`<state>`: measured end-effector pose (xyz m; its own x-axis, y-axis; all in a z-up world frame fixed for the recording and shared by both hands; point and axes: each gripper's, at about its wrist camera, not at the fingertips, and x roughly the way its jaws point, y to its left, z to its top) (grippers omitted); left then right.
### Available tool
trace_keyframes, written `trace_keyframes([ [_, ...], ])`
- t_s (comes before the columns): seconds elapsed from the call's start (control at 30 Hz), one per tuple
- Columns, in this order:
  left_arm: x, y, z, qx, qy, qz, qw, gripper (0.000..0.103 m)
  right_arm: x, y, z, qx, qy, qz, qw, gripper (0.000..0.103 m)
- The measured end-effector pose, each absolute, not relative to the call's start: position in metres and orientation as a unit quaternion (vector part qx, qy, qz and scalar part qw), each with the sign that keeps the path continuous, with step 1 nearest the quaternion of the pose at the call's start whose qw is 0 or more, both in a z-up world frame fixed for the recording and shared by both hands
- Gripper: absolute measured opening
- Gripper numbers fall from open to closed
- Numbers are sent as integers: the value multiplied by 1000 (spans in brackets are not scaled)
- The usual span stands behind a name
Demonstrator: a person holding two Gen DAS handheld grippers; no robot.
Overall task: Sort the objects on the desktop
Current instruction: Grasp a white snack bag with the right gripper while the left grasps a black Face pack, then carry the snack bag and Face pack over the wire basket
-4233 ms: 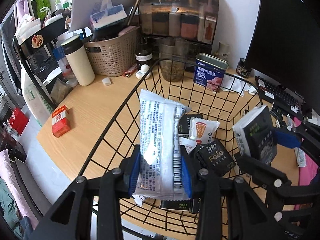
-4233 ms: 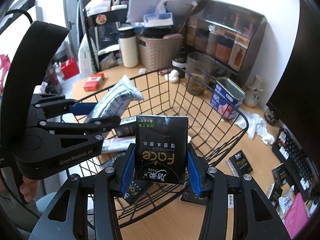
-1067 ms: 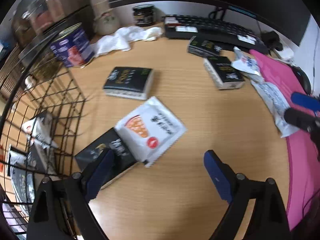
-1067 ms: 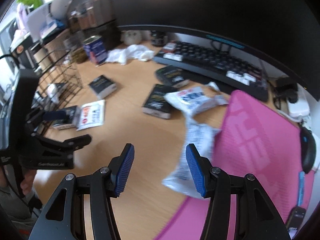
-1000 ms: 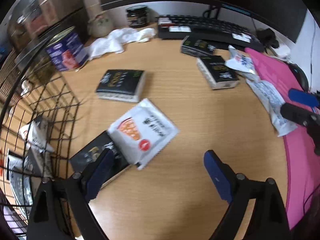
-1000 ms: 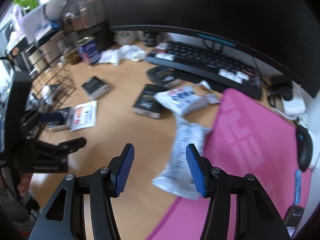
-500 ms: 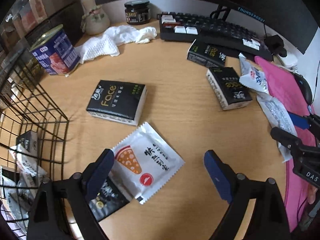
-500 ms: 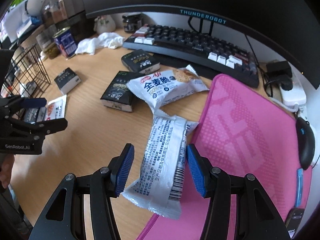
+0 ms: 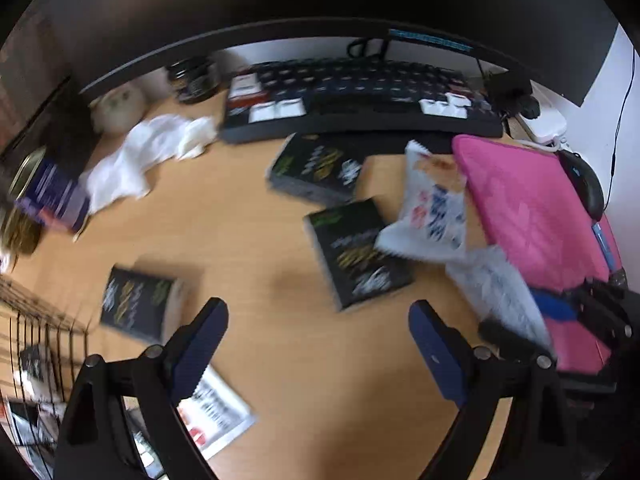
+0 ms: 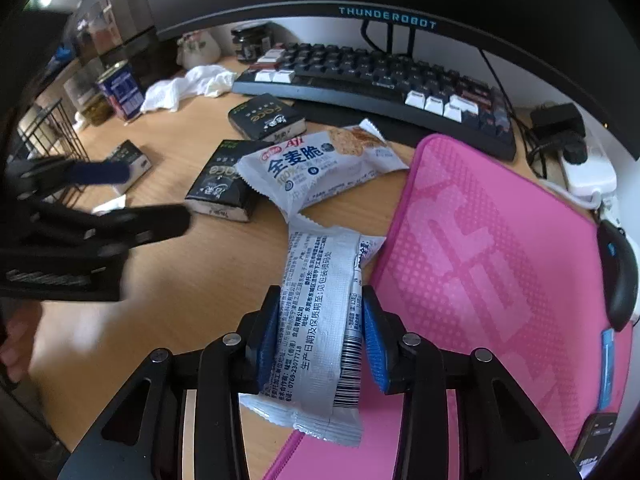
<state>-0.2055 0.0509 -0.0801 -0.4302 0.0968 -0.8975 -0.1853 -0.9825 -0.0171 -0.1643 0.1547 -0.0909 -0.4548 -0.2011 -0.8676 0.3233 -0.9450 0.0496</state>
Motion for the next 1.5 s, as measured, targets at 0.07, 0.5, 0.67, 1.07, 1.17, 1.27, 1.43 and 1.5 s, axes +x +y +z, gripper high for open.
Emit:
trace_keyframes([
  [0.07, -215, 58, -85, -534, 45, 840, 85, 91, -163, 159, -89, 498, 57, -851, 157, 37],
  [0.5, -239, 55, -98, -543, 34, 837, 66, 52, -163, 169, -87, 496, 42, -850, 171, 37],
  [0.67, -233, 46, -98, -545, 32, 836, 58, 52, -161, 167, -86, 494, 46, -851, 172, 37],
  [1.07, -172, 16, -57, -520, 17, 851, 74, 52, -142, 145, -63, 474, 62, -860, 178, 37],
  [1.17, -157, 4, -36, -502, 14, 862, 73, 52, -133, 132, -50, 463, 68, -864, 185, 37],
  [1.27, -136, -15, -10, -479, 5, 875, 67, 52, -123, 117, -33, 447, 72, -870, 197, 37],
  [1.43, -98, -67, 24, -446, -20, 894, 43, 52, -103, 67, 6, 410, 96, -875, 240, 37],
  [1.5, -83, -92, 32, -439, -30, 898, 25, 52, -96, 37, 19, 398, 111, -870, 268, 37],
])
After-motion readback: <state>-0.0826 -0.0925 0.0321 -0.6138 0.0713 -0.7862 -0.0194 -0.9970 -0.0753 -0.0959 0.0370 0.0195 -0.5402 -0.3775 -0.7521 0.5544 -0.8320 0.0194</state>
